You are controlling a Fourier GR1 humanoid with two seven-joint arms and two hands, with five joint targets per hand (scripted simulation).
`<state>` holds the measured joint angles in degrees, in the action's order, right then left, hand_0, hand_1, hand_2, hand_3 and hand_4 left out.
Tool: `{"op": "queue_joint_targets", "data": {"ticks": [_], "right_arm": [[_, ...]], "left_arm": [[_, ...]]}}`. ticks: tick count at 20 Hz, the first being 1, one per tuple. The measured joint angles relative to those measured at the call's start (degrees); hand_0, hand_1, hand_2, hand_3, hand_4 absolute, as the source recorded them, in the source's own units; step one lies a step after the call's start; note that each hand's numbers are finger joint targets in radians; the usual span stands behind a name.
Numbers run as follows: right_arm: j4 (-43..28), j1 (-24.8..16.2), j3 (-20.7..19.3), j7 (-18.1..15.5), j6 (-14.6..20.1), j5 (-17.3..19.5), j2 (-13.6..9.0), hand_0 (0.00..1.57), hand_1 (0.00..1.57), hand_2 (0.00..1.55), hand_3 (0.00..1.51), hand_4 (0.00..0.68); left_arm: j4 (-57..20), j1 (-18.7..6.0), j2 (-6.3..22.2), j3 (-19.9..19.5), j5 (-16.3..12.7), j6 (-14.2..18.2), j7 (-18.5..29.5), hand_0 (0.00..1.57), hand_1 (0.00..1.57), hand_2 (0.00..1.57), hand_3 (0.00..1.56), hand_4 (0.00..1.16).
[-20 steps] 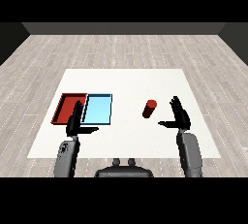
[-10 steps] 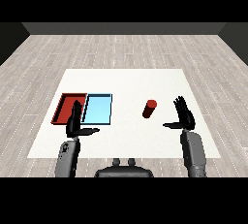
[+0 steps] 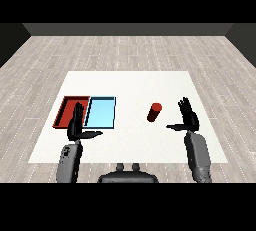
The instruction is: Pick the red can and put it in the red box
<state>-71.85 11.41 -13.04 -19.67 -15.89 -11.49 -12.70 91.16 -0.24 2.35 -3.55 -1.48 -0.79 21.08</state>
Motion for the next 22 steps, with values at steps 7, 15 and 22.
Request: {"op": "queue_joint_targets", "data": {"ticks": [7, 15, 22], "right_arm": [[5.4, 3.2, 0.0, -1.9, 0.3, 0.5, 0.4, 0.00, 0.00, 0.00, 0.00, 0.000], [12.8, 8.0, 0.2, -3.2, 0.2, -0.2, 1.4, 0.00, 0.00, 0.00, 0.00, 0.000], [21.5, 13.0, 0.2, -5.5, 1.1, -0.1, 2.6, 0.00, 0.00, 0.00, 0.00, 0.000]], "left_arm": [[0.3, 0.1, -0.4, 0.7, 0.2, 0.3, 0.0, 0.00, 0.00, 0.00, 0.00, 0.00], [1.7, 2.0, 0.0, 0.4, -1.0, -0.9, 0.0, 0.00, 0.00, 0.00, 0.00, 0.00], [1.6, 1.5, 0.2, -0.2, -2.0, -1.4, -0.1, 0.00, 0.00, 0.00, 0.00, 0.00]]}}
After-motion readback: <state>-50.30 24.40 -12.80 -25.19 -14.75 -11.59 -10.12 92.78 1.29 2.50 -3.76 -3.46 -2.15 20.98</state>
